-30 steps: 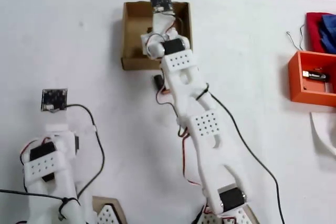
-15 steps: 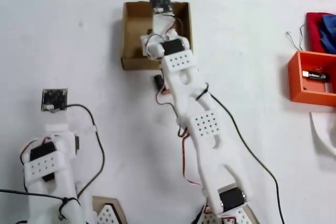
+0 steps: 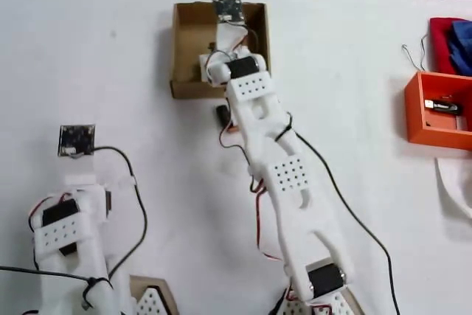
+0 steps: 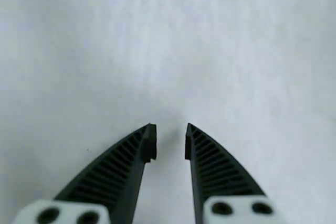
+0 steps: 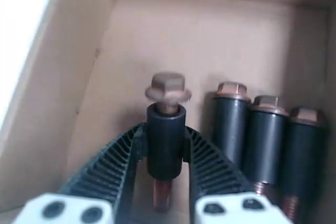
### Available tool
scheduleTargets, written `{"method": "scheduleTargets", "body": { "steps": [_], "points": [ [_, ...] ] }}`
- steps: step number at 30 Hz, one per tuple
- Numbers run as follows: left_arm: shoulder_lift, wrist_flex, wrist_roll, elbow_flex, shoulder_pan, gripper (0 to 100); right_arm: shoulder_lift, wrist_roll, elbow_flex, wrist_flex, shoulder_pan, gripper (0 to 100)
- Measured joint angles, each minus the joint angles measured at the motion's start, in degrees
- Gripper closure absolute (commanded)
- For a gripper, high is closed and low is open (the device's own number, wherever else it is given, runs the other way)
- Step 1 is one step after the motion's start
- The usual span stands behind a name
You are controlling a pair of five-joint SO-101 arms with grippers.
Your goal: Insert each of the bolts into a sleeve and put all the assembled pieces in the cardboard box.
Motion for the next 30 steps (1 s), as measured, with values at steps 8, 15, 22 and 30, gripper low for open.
{"method": "scheduleTargets", "body": {
  "steps": [8,15,22,30],
  "points": [
    [0.0,0.0,0.0,0.0,0.0,89,0.0,-0.18,0.0,0.0,0.0,97.6],
    [0.0,0.0,0.0,0.0,0.0,89,1.05,-0.18,0.0,0.0,0.0,97.6],
    [0.0,0.0,0.0,0.0,0.0,89,1.05,-0.18,0.0,0.26,-0.09,97.2],
    [0.0,0.0,0.0,0.0,0.0,89,1.05,-0.18,0.0,0.26,-0.09,86.0]
  ]
}}
